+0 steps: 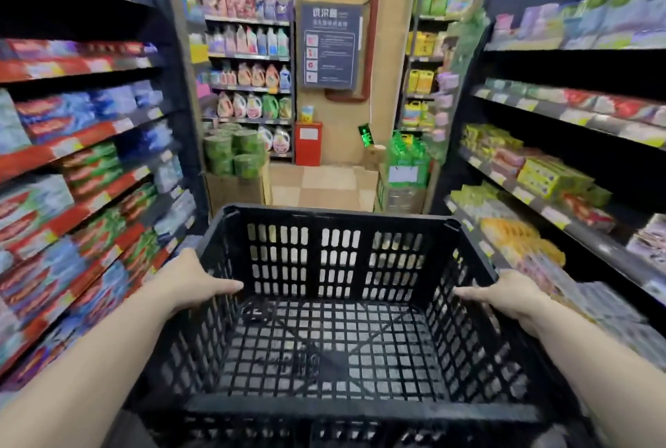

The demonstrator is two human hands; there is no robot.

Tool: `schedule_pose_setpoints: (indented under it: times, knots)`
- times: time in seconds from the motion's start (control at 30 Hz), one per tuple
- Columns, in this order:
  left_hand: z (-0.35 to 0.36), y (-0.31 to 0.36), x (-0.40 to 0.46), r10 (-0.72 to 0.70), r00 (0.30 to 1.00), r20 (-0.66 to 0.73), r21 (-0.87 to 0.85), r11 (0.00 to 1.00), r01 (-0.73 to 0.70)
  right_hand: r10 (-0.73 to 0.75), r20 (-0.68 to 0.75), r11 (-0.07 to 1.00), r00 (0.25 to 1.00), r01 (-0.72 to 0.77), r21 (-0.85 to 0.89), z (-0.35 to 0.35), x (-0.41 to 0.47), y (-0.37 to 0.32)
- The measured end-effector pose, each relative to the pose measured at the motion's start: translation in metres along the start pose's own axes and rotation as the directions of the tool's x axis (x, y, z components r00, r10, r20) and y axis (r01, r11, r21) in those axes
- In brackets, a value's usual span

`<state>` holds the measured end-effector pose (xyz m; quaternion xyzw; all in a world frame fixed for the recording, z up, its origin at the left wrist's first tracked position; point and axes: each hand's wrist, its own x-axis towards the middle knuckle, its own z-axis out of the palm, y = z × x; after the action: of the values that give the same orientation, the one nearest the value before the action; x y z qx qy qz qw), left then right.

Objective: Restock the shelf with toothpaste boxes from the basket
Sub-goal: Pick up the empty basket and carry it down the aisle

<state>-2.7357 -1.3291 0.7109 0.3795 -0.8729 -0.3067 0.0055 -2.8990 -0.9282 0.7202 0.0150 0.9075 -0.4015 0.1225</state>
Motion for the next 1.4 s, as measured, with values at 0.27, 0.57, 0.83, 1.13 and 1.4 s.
schedule_pose_setpoints:
  times: [0.27, 0.57, 0.83, 1.13, 1.4]
  knots:
    - [0.003, 0.095, 0.218, -0.049, 0.997, -0.059, -0.037, 0.998, 0.047, -0.071, 0.065, 0.997, 0.995, 0.073, -0.038, 0.009, 0.242, -0.118]
    - [-0.013, 0.171, 0.494, -0.038, 0.998, -0.057, -0.089, 0.995, 0.033, -0.045, 0.06, 0.999, 0.997, 0.044, 0.009, 0.072, 0.5, -0.243]
    - [-0.04, 0.256, 0.714, -0.033, 0.995, -0.09, -0.084, 0.996, 0.026, -0.062, 0.033, 0.997, 0.998, 0.06, 0.052, 0.113, 0.711, -0.344]
    - [-0.014, 0.346, 0.952, -0.069, 0.993, -0.097, -0.059, 0.996, 0.064, -0.123, 0.04, 0.992, 0.992, 0.122, 0.025, 0.15, 0.96, -0.441]
    - [-0.028, 0.406, 1.15, -0.136, 0.986, -0.102, -0.097, 0.987, 0.126, -0.116, 0.111, 0.993, 0.987, 0.118, -0.013, 0.189, 1.164, -0.56]
